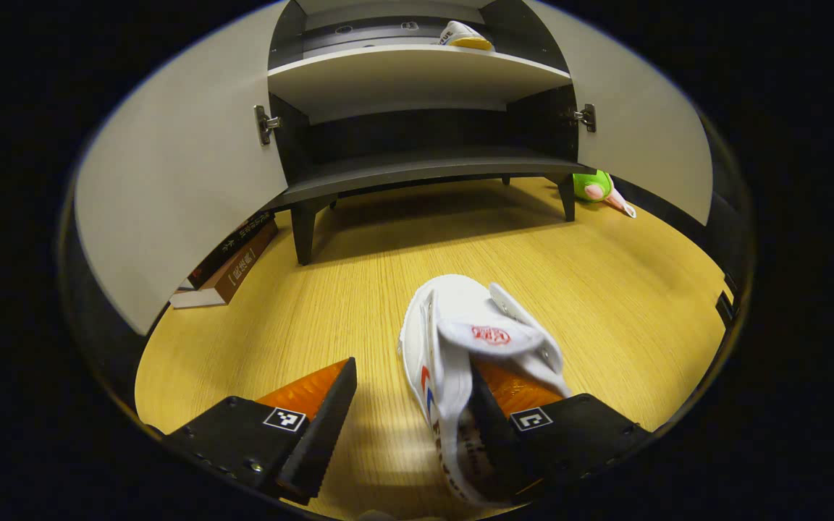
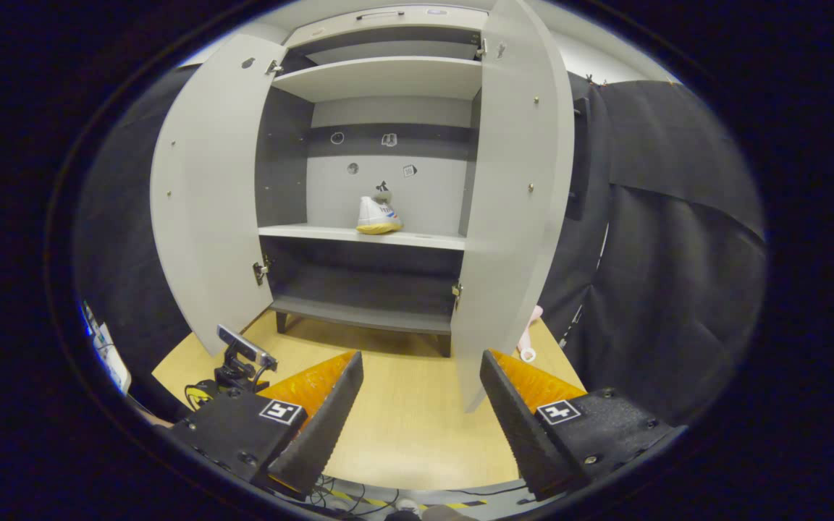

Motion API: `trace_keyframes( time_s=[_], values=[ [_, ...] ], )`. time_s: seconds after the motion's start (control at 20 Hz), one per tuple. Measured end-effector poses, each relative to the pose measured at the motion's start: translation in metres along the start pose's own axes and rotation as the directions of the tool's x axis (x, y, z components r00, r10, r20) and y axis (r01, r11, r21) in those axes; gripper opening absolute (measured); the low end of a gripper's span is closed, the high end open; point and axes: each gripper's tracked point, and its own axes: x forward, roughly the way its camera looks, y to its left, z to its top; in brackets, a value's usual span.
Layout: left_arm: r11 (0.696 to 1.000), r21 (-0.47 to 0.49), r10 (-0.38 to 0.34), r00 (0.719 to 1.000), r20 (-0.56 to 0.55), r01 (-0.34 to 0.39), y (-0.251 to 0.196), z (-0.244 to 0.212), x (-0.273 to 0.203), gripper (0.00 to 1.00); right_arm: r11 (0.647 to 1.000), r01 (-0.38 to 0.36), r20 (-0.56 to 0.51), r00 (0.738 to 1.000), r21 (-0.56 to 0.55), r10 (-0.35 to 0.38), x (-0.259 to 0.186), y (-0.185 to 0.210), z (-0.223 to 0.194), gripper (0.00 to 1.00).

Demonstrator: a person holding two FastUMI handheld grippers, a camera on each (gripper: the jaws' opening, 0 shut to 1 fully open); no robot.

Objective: Grab one shoe with the right hand and put it into the shoe cabinet, grab the other shoe with the left hand and put it into the shoe cabinet; then close the right door with the right hand and the left door with the left hand.

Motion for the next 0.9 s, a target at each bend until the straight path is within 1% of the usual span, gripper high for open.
trace_keyframes(
  time_s=[0.05, 0.1, 0.15, 0.2, 0.25, 0.3, 0.35, 0.45, 0.6, 0.8, 0.9],
  values=[
    [1.000, -0.010, -0.017, 1.000, -0.004, 0.017, -0.004, 0.003, 0.006, 0.84, 1.000, -0.002, -0.005, 1.000, 0.009, 0.002, 0.003, 0.001, -0.001, 1.00],
    [1.000, -0.012, -0.027, 1.000, 0.000, 0.027, -0.007, 0.007, 0.010, 0.75, 1.000, -0.004, -0.010, 1.000, 0.011, 0.004, 0.006, 0.001, -0.001, 1.00],
    [1.000, -0.003, -0.019, 1.000, 0.000, 0.019, -0.008, 0.008, 0.012, 0.53, 1.000, -0.004, -0.013, 1.000, 0.009, 0.004, 0.008, 0.000, -0.002, 1.00],
    [1.000, 0.014, 0.008, 1.000, 0.003, -0.008, -0.001, 0.010, 0.012, 0.42, 1.000, -0.003, -0.010, 1.000, 0.008, 0.003, 0.010, 0.000, 0.000, 1.00],
    [1.000, 0.017, 0.023, 1.000, -0.010, -0.023, 0.004, 0.007, 0.015, 0.45, 1.000, -0.006, -0.005, 1.000, 0.007, 0.006, 0.011, 0.000, 0.002, 1.00],
    [1.000, 0.007, 0.022, 1.000, -0.012, -0.022, 0.005, 0.010, 0.016, 0.24, 1.000, -0.010, 0.000, 1.000, 0.006, 0.010, 0.012, 0.001, 0.004, 1.00],
    [1.000, -0.004, 0.023, 0.999, -0.032, -0.023, 0.004, 0.008, 0.014, 0.19, 1.000, -0.011, 0.005, 1.000, 0.005, 0.011, 0.012, 0.000, 0.006, 1.00],
    [1.000, -0.003, 0.023, 0.999, -0.033, -0.023, 0.006, 0.014, 0.006, 0.13, 1.000, -0.019, 0.022, 1.000, 0.013, 0.018, 0.014, 0.000, 0.013, 1.00],
    [0.999, -0.021, 0.050, 0.999, 0.014, -0.050, 0.012, 0.051, -0.020, 0.14, 0.999, -0.037, 0.051, 0.998, 0.032, 0.035, 0.014, 0.002, 0.027, 1.00],
    [0.994, -0.059, 0.097, 0.988, 0.117, -0.090, 0.027, 0.121, -0.085, 0.13, 0.997, -0.073, 0.118, 0.991, 0.037, 0.068, 0.013, 0.011, 0.052, 1.00],
    [0.993, -0.064, 0.108, 0.981, 0.163, -0.098, 0.032, 0.153, -0.115, 0.13, 0.995, -0.096, 0.146, 0.985, 0.018, 0.093, 0.013, 0.018, 0.064, 1.00]
  ],
)
